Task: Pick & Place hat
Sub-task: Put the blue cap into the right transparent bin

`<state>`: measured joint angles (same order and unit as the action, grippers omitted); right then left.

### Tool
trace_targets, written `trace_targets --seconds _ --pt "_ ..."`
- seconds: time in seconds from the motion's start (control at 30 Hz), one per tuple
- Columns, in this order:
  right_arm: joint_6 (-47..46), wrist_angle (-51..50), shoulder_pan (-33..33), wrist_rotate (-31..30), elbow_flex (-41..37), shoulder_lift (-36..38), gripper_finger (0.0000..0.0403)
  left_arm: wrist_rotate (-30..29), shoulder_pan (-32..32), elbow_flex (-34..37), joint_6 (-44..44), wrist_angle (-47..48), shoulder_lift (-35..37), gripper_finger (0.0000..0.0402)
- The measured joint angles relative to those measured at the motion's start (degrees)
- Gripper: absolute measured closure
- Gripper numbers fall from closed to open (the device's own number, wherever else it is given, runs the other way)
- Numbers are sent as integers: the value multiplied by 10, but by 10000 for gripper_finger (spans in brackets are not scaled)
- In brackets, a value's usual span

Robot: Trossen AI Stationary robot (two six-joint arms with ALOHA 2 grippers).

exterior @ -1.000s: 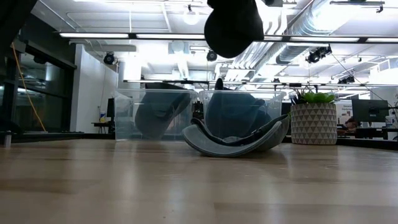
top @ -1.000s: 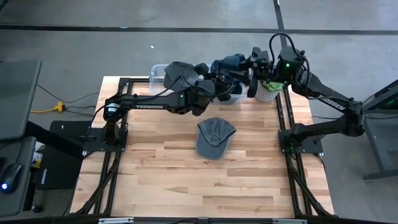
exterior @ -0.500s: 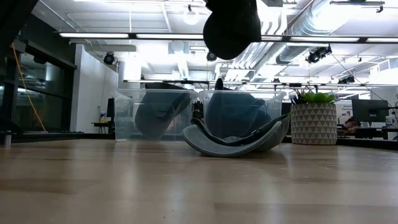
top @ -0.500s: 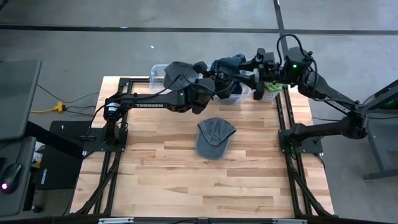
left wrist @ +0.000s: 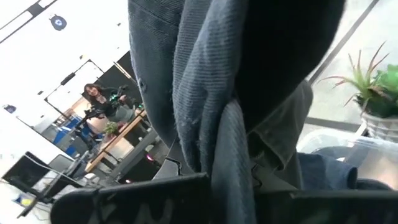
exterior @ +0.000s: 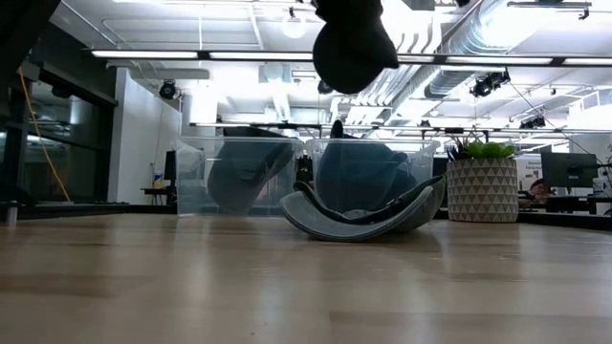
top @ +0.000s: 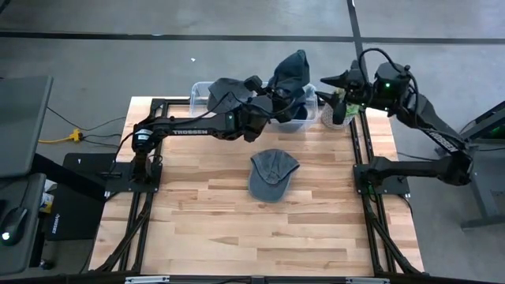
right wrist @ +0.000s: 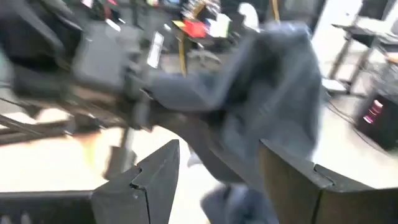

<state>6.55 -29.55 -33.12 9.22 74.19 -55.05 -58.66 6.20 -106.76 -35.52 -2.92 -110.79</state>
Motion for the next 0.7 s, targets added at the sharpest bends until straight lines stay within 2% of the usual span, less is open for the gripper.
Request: trace_targets --seconds 0.13,0.27,0.5,0.7 --pt "15 -40 -24 -25 0 -3 194 18 7 0 17 -9 0 401" --pt "26 -45 -52 -19 0 -17 194 40 11 0 18 -30 0 401" --pt "24 -34 -123 70 0 -35 194 74 13 -23 13 -46 0 401" --pt "14 -17 -188 124 0 -37 194 106 19 -55 12 -45 -1 401"
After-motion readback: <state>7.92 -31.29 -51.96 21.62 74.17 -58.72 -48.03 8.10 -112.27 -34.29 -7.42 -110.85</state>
